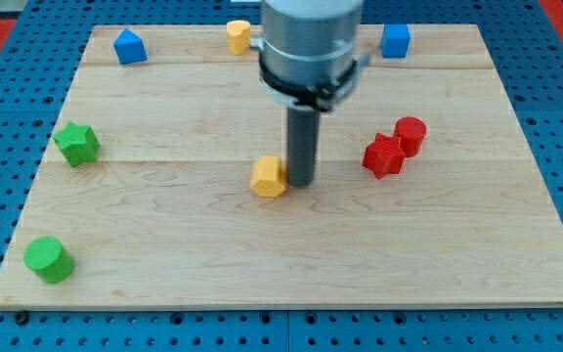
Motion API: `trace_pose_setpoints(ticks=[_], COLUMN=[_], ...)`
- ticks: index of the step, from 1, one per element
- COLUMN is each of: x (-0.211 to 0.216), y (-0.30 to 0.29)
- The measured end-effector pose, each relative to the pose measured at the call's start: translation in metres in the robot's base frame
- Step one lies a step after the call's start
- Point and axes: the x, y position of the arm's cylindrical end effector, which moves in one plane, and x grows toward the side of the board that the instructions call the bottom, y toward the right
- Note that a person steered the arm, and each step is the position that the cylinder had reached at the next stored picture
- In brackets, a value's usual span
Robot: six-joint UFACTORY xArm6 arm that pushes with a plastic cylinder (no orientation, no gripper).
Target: Move yellow hexagon diagonally to the blue triangle
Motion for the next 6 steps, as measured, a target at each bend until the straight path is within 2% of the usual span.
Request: trace_pose_setpoints(ticks=[1,2,3,4,5,6], x=[-0.004,0.054,0.091,0.038,-0.022,-0.079], y=[-0.044,0.036,-0.025,-0.066,-0.073,-0.107])
